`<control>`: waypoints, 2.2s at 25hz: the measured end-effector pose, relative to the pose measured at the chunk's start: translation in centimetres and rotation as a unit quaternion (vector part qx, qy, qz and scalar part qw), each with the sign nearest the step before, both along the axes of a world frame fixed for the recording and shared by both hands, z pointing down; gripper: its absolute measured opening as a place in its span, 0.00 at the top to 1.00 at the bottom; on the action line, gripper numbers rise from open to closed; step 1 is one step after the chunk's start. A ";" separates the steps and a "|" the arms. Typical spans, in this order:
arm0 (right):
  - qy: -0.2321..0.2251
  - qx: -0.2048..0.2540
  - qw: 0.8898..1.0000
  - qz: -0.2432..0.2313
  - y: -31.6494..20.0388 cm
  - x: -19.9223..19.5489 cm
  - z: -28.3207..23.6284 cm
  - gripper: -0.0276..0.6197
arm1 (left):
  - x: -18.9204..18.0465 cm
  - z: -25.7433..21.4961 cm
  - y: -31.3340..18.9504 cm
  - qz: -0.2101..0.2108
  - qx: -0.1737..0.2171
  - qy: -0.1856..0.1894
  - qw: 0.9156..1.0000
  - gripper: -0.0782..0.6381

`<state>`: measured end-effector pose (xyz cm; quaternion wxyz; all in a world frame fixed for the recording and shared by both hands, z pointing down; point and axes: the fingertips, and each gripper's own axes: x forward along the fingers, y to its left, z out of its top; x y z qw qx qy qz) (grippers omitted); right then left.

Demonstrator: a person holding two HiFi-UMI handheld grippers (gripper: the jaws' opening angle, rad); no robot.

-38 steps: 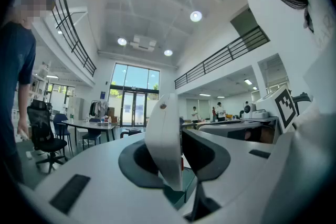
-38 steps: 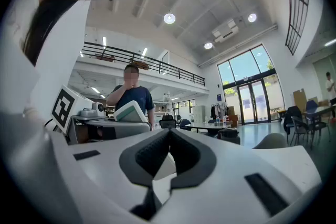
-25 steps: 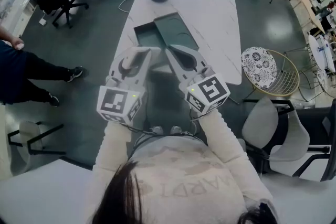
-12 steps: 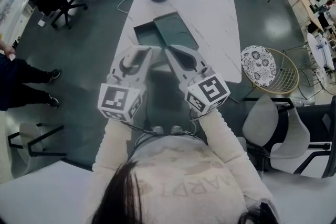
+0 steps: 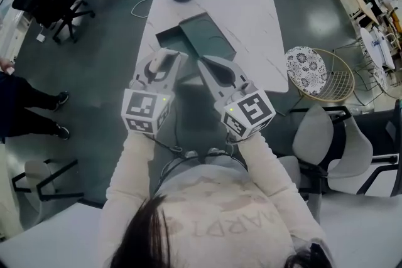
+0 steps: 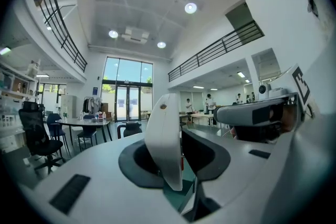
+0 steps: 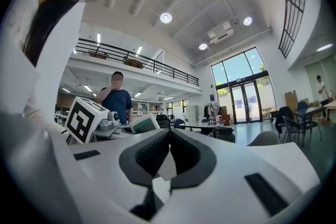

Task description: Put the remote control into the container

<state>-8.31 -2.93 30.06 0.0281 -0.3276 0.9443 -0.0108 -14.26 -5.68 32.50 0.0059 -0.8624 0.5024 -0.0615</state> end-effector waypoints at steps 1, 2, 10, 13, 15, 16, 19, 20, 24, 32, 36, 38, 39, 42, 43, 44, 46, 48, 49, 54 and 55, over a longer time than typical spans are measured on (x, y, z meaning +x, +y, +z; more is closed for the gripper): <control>0.000 -0.001 1.000 0.003 0.0 0.0 0.1 0.93 | 0.0 0.5 -0.4 0.002 -0.003 -0.005 1.000 0.74; 0.001 -0.002 1.000 0.006 0.0 0.0 0.3 0.93 | -0.1 1.0 -0.9 0.004 -0.007 -0.009 1.000 0.74; 0.001 -0.014 1.000 0.020 -1.3 1.8 1.0 0.93 | 0.4 6.1 -5.3 -0.007 -0.064 -0.012 0.998 0.74; -0.004 -0.017 1.000 0.021 -2.9 3.0 1.2 0.93 | 0.8 7.6 -7.0 -0.016 -0.080 -0.021 0.996 0.74; -0.006 -0.020 1.000 0.017 -4.2 3.5 1.4 0.93 | 0.9 8.6 -8.2 -0.023 -0.092 -0.026 0.995 0.74; -0.007 -0.021 1.000 0.015 -4.8 3.7 1.4 0.93 | 0.9 9.1 -8.8 -0.027 -0.099 -0.028 0.994 0.74; -0.010 -0.023 1.000 0.009 -6.5 4.4 1.5 0.93 | 1.1 10.4 -10.5 -0.036 -0.116 -0.037 0.992 0.74; -0.012 -0.024 1.000 0.007 -7.0 4.6 1.5 0.93 | 1.2 10.9 -10.9 -0.039 -0.120 -0.041 0.991 0.74; -0.018 -0.027 0.999 0.004 -8.8 5.7 1.4 0.93 | 1.6 12.2 -12.5 -0.048 -0.138 -0.051 0.988 0.74; -0.019 -0.030 0.999 0.006 -10.5 7.1 1.5 0.93 | 2.2 14.5 -14.3 -0.050 -0.175 -0.057 0.982 0.74; -0.019 -0.033 0.999 0.007 -10.8 7.8 1.8 0.93 | 2.4 15.5 -14.9 -0.050 -0.197 -0.047 0.978 0.74; -0.019 -0.036 0.999 0.009 -10.9 8.1 1.9 0.93 | 2.5 16.0 -15.1 -0.047 -0.209 -0.043 0.976 0.74; -0.019 -0.036 0.999 0.010 -11.0 8.2 1.9 0.93 | 2.5 16.2 -15.2 -0.046 -0.213 -0.043 0.975 0.74; -0.018 -0.037 0.999 0.011 -11.2 8.4 2.1 0.93 | 2.5 17.0 -15.4 -0.043 -0.226 -0.047 0.972 0.74; -0.019 -0.038 0.999 0.012 -11.2 8.5 2.2 0.93 | 2.5 17.3 -15.5 -0.041 -0.230 -0.048 0.971 0.74; -0.019 -0.039 0.999 0.013 -11.2 8.6 2.3 0.93 | 2.6 17.6 -15.5 -0.039 -0.235 -0.047 0.970 0.74; -0.019 -0.040 0.999 0.014 -11.2 8.7 2.4 0.93 | 2.7 18.1 -15.6 -0.034 -0.244 -0.043 0.968 0.74; -0.019 -0.041 0.999 0.015 -11.2 8.7 2.5 0.93 | 2.7 18.4 -15.8 -0.029 -0.251 -0.039 0.967 0.74; -0.019 -0.041 0.999 0.016 -11.3 8.8 2.5 0.93 | 2.8 18.5 -15.9 -0.025 -0.255 -0.037 0.966 0.74; -0.016 -0.042 0.999 0.021 -11.4 9.2 2.6 0.93 | 3.2 19.3 -16.0 -0.007 -0.278 -0.027 0.960 0.74; -0.016 -0.042 0.999 0.022 -11.4 9.3 2.7 0.93 | 3.2 19.6 -16.1 -0.005 -0.282 -0.025 0.959 0.74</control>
